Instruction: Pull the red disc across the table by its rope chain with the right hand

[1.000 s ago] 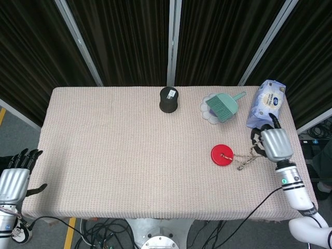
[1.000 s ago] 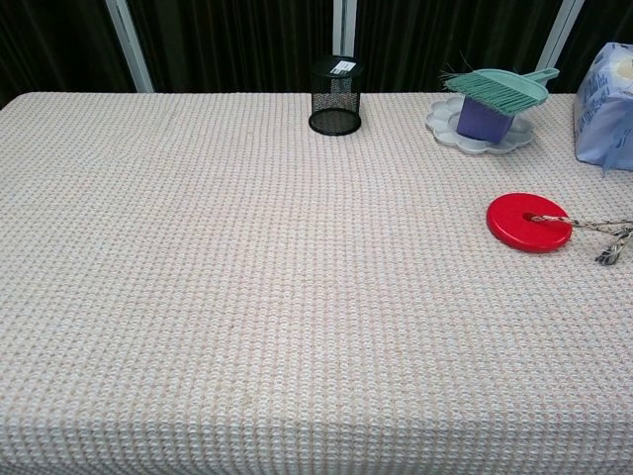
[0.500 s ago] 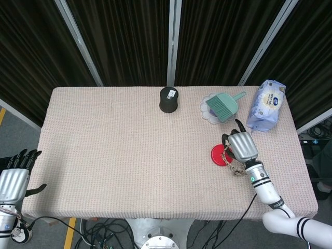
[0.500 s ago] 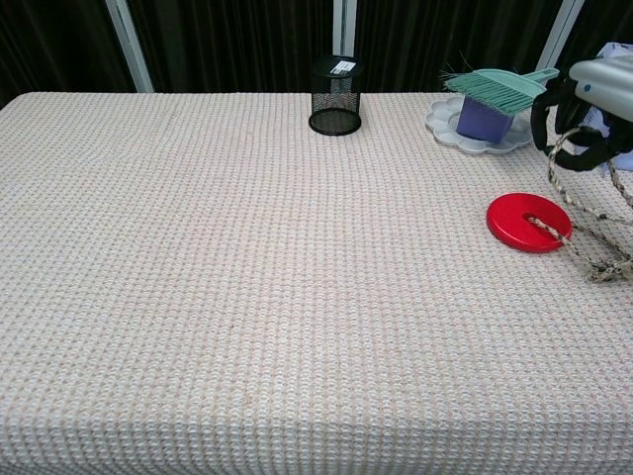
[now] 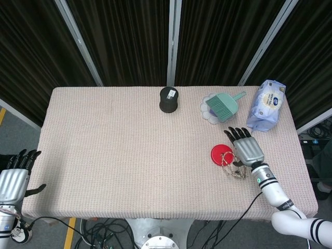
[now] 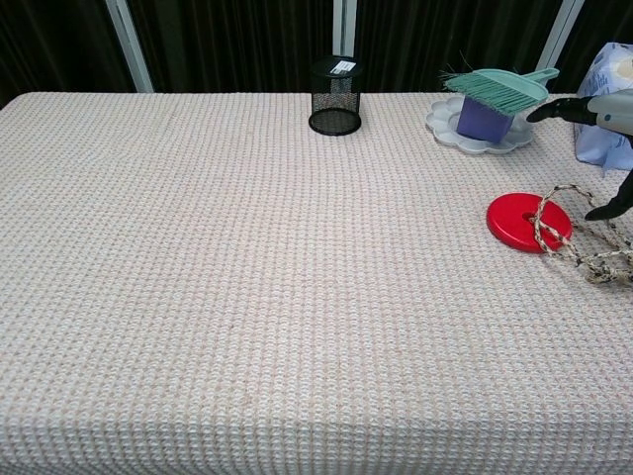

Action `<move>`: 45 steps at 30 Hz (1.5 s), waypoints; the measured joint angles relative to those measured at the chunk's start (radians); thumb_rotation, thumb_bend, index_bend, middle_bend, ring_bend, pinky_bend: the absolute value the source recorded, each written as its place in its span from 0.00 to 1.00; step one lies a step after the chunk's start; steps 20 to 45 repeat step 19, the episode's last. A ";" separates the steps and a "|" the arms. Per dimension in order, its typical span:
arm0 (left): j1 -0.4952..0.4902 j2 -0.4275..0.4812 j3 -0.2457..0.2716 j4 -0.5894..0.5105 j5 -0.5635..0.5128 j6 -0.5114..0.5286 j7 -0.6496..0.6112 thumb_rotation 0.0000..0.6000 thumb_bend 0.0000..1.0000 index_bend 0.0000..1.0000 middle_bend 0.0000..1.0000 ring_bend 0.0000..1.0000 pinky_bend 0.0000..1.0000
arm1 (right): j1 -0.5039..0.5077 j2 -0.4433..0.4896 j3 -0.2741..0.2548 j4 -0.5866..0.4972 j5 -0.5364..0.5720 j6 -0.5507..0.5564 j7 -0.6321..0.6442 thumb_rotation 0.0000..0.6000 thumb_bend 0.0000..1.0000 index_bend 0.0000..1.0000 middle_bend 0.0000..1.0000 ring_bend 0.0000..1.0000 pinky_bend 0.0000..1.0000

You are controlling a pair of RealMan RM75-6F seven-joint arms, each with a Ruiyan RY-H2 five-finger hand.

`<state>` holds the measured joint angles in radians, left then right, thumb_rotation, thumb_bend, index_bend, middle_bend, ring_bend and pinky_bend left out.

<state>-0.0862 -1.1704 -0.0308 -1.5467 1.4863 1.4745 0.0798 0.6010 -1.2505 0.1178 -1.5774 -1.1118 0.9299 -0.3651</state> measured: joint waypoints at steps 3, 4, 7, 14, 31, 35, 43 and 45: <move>0.000 0.002 -0.002 -0.003 0.000 0.002 0.002 1.00 0.00 0.13 0.10 0.04 0.13 | -0.016 0.040 0.000 -0.036 -0.028 0.022 0.038 1.00 0.00 0.00 0.00 0.00 0.00; 0.000 0.003 -0.002 -0.004 0.000 0.003 0.002 1.00 0.00 0.13 0.10 0.04 0.13 | -0.026 0.056 -0.002 -0.048 -0.046 0.038 0.054 1.00 0.00 0.00 0.00 0.00 0.00; 0.002 0.003 -0.003 -0.008 0.001 0.007 0.001 1.00 0.00 0.13 0.10 0.04 0.13 | -0.063 0.084 -0.014 -0.080 -0.099 0.099 0.087 1.00 0.00 0.00 0.00 0.00 0.00; 0.002 0.010 -0.007 -0.016 0.005 0.016 0.000 1.00 0.00 0.13 0.10 0.04 0.13 | -0.235 0.134 -0.081 -0.107 -0.248 0.364 0.184 1.00 0.03 0.00 0.00 0.00 0.00; 0.002 0.013 -0.009 -0.020 0.014 0.026 0.001 1.00 0.00 0.13 0.10 0.04 0.13 | -0.410 0.149 -0.143 -0.067 -0.313 0.550 0.266 1.00 0.04 0.00 0.00 0.00 0.00; 0.002 0.013 -0.009 -0.020 0.014 0.026 0.001 1.00 0.00 0.13 0.10 0.04 0.13 | -0.410 0.149 -0.143 -0.067 -0.313 0.550 0.266 1.00 0.04 0.00 0.00 0.00 0.00; 0.002 0.013 -0.009 -0.020 0.014 0.026 0.001 1.00 0.00 0.13 0.10 0.04 0.13 | -0.410 0.149 -0.143 -0.067 -0.313 0.550 0.266 1.00 0.04 0.00 0.00 0.00 0.00; 0.002 0.013 -0.009 -0.020 0.014 0.026 0.001 1.00 0.00 0.13 0.10 0.04 0.13 | -0.410 0.149 -0.143 -0.067 -0.313 0.550 0.266 1.00 0.04 0.00 0.00 0.00 0.00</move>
